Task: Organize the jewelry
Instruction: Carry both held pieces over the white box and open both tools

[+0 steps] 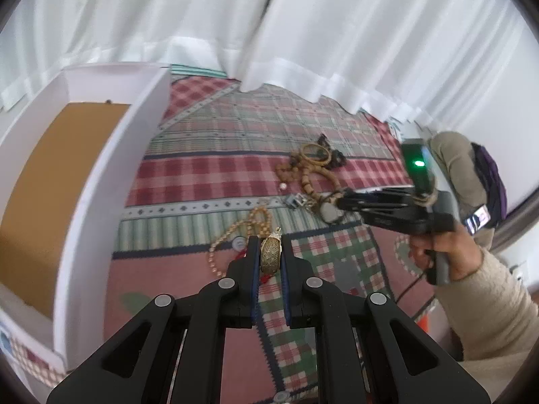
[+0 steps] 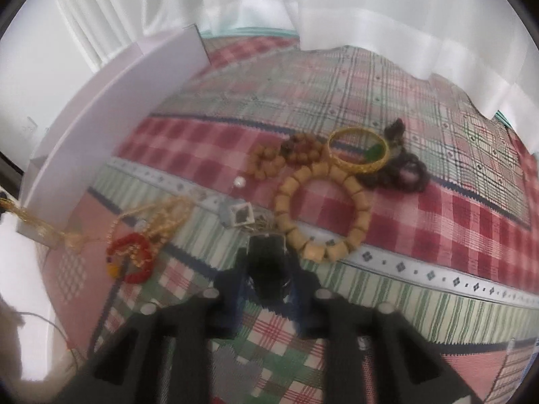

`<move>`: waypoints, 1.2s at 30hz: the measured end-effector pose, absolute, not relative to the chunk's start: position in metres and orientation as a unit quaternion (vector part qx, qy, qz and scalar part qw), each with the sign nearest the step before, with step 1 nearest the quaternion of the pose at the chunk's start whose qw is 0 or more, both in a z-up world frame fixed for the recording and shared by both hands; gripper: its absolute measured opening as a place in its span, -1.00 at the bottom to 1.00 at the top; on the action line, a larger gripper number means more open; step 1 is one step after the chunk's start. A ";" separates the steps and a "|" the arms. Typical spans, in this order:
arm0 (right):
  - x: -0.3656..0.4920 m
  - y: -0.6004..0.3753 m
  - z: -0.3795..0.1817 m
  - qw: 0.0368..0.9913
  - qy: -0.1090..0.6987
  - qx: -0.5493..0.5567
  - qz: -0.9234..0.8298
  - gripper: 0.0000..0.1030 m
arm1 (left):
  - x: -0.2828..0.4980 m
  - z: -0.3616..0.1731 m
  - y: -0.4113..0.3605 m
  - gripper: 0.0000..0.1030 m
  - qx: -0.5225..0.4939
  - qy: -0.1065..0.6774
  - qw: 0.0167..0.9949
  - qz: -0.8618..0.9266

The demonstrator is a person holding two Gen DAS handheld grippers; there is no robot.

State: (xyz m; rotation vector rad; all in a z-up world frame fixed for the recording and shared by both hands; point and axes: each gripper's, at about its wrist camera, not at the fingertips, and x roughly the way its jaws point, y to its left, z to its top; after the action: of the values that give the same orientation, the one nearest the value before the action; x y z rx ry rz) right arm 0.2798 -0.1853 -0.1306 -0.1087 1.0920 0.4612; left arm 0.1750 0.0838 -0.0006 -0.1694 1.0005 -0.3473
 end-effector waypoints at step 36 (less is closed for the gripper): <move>0.269 0.236 -0.059 0.757 0.466 -0.141 0.435 -0.63 | 0.189 -0.056 0.341 -0.79 -0.125 0.482 0.854 0.149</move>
State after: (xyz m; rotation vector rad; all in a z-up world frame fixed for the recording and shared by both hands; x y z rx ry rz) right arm 0.2687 0.2365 -0.0590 -0.3082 1.0161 0.9475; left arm 0.1894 0.3411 -0.0564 -0.2631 1.0144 0.3131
